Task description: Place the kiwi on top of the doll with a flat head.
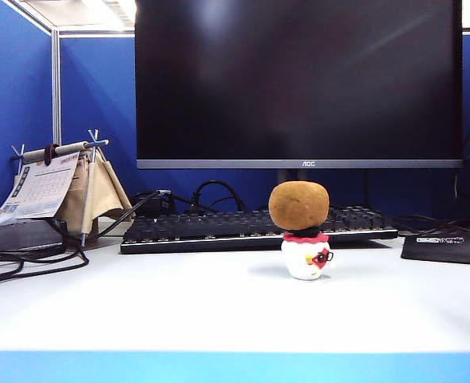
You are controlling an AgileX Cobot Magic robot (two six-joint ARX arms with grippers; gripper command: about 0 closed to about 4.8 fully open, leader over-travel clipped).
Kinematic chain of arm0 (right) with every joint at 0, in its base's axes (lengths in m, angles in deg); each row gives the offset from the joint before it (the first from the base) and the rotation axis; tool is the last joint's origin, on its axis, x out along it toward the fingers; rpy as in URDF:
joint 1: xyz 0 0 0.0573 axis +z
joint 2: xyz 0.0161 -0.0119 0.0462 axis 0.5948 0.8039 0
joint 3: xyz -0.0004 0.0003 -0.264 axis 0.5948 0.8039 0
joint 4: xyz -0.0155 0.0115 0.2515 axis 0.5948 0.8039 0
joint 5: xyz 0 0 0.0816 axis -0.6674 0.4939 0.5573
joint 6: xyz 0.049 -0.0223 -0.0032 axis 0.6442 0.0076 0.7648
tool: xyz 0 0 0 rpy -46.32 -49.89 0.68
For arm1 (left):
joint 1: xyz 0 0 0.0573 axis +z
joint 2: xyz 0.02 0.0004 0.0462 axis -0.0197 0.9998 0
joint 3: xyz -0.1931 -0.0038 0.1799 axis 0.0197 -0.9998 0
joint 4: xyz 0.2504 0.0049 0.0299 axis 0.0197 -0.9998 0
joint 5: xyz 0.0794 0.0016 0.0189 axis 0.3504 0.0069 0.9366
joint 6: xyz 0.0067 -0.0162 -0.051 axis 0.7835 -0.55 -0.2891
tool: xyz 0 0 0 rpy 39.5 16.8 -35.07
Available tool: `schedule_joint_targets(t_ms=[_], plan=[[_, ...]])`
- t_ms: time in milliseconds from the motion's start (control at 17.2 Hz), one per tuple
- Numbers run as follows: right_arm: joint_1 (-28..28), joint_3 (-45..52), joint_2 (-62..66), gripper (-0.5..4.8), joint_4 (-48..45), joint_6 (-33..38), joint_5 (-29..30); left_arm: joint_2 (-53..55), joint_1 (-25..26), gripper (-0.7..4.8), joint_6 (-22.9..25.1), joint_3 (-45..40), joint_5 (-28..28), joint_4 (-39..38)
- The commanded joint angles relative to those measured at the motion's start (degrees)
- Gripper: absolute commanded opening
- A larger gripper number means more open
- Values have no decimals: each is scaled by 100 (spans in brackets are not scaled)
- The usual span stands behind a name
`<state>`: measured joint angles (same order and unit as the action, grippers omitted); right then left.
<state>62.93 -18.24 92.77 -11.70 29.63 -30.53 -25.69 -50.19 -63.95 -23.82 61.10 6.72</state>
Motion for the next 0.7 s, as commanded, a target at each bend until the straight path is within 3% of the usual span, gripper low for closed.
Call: schedule_joint_targets(t_ms=[58, 466, 698], plan=[[9, 393, 2, -1, -146, -24, -20, 2, 9, -6, -15, -319, 15, 31], [15, 800, 15, -1, -61, -164, 494, 4, 55, -6, 4, -914, 24, 365], [15, 800, 15, -1, -57, -160, 1054, 4, 55, -6, 13, -1032, -1161, 367]])
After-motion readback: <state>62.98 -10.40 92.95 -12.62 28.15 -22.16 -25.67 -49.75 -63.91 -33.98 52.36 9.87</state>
